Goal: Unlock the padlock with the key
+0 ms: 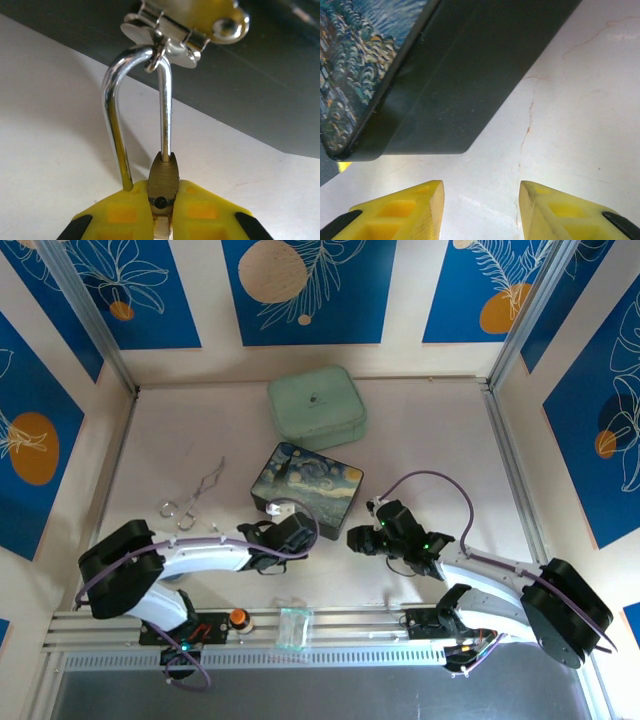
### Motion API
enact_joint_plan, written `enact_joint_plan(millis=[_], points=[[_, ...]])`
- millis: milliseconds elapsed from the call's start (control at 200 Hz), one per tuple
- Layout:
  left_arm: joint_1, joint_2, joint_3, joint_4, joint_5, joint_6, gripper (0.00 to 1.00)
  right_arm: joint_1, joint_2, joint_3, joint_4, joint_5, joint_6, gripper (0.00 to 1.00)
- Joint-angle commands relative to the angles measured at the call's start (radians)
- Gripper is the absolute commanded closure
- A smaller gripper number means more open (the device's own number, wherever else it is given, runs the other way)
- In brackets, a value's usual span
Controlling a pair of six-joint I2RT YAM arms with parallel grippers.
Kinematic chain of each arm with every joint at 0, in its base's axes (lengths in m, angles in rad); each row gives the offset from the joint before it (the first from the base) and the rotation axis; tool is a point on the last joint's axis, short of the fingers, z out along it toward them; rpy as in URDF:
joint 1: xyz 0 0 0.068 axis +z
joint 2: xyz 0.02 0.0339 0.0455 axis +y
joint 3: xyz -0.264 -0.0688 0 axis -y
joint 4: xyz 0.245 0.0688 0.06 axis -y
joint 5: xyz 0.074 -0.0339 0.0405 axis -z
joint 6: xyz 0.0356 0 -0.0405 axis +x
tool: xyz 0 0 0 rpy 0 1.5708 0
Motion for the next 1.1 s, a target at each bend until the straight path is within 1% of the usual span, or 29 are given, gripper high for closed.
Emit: enact_joint_plan(millis=[0, 110, 245, 315, 380, 455, 610, 680, 730, 830, 941, 1096], points=[[0.003, 0.028, 0.005, -0.172, -0.073, 0.041, 0.89, 0.004, -0.024, -0.001, -0.013, 0.023, 0.026, 0.57], [0.001, 0.041, 0.017, -0.172, -0.082, 0.052, 0.82, 0.004, -0.021, -0.007, -0.002, 0.023, 0.029, 0.57], [-0.011, 0.072, 0.042, -0.175, -0.101, 0.056, 0.83, 0.004, -0.012, -0.007, 0.001, 0.024, 0.025, 0.57], [-0.029, 0.090, 0.070, -0.204, -0.130, 0.055, 0.83, 0.004, -0.007, -0.008, 0.003, 0.024, 0.022, 0.57], [-0.052, 0.108, 0.103, -0.245, -0.166, 0.050, 0.80, 0.004, -0.002, -0.009, 0.001, 0.026, 0.020, 0.57], [-0.069, 0.132, 0.131, -0.281, -0.194, 0.045, 0.80, 0.004, -0.002, -0.015, 0.006, 0.028, 0.024, 0.57], [-0.094, 0.172, 0.163, -0.319, -0.209, 0.027, 0.80, 0.004, -0.017, -0.022, -0.003, 0.049, 0.039, 0.57], [-0.110, 0.174, 0.173, -0.324, -0.233, 0.021, 0.80, 0.004, -0.026, -0.027, -0.005, 0.058, 0.040, 0.57], [-0.121, 0.177, 0.187, -0.334, -0.250, 0.023, 0.78, 0.004, -0.034, -0.032, -0.005, 0.062, 0.042, 0.57], [-0.141, 0.210, 0.240, -0.380, -0.287, 0.036, 0.70, 0.004, -0.050, -0.047, 0.005, 0.069, 0.049, 0.57], [-0.167, 0.250, 0.306, -0.450, -0.335, 0.037, 0.68, 0.003, -0.057, -0.056, 0.002, 0.070, 0.050, 0.57], [-0.187, 0.265, 0.321, -0.447, -0.315, 0.027, 0.68, 0.001, -0.069, -0.072, -0.003, 0.073, 0.058, 0.57]])
